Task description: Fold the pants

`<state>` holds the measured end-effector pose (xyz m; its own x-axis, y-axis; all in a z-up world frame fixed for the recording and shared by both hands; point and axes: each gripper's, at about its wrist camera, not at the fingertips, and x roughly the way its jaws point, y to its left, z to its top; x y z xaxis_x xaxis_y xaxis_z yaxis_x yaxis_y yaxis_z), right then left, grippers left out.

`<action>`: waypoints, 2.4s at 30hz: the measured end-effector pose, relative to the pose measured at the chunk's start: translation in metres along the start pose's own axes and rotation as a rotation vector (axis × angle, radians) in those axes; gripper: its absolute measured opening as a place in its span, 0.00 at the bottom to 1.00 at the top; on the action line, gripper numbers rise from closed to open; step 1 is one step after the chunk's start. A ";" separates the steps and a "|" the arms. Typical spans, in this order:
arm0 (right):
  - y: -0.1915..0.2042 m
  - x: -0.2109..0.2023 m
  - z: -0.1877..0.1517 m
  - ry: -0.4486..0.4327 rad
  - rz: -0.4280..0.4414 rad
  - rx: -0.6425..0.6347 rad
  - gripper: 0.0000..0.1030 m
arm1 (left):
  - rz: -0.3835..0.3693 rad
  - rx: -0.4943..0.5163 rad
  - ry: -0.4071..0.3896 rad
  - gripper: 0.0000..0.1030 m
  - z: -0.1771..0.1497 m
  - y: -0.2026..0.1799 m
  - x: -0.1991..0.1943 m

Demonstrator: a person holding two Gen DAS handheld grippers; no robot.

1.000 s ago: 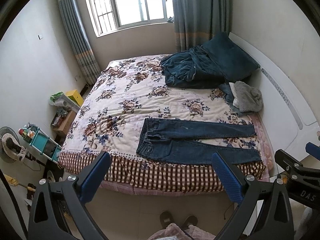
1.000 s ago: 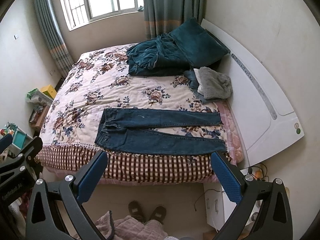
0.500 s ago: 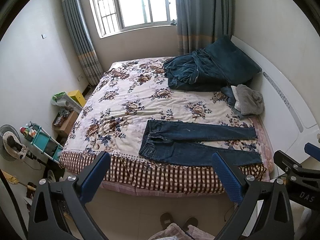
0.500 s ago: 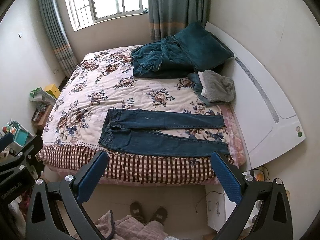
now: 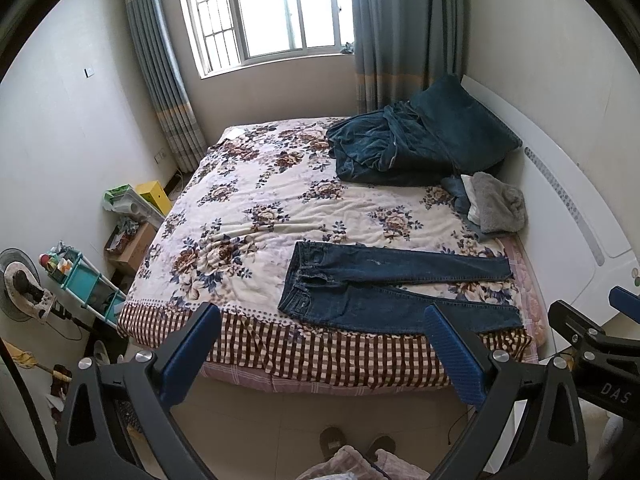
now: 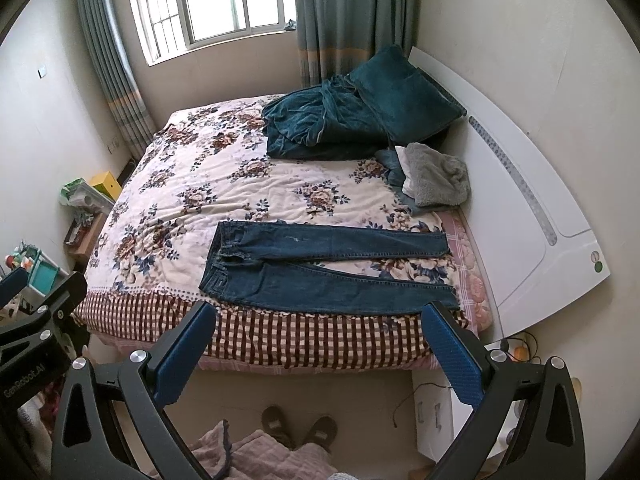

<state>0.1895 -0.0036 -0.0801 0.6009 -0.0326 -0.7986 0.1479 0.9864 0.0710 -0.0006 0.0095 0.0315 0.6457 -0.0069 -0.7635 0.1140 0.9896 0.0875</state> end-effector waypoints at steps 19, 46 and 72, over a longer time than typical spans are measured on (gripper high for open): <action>0.006 -0.002 0.002 -0.005 0.019 -0.013 1.00 | 0.013 -0.025 0.001 1.00 -0.007 -0.003 -0.002; -0.081 0.179 0.029 0.030 -0.046 0.125 1.00 | 0.093 -0.056 0.074 1.00 0.000 -0.067 0.155; -0.164 0.797 0.125 0.484 -0.195 -0.060 1.00 | -0.046 0.406 0.511 1.00 0.037 -0.206 0.705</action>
<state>0.7418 -0.2110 -0.6534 0.1334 -0.1524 -0.9793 0.1669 0.9775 -0.1293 0.4592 -0.2041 -0.5012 0.2051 0.1204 -0.9713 0.4731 0.8566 0.2060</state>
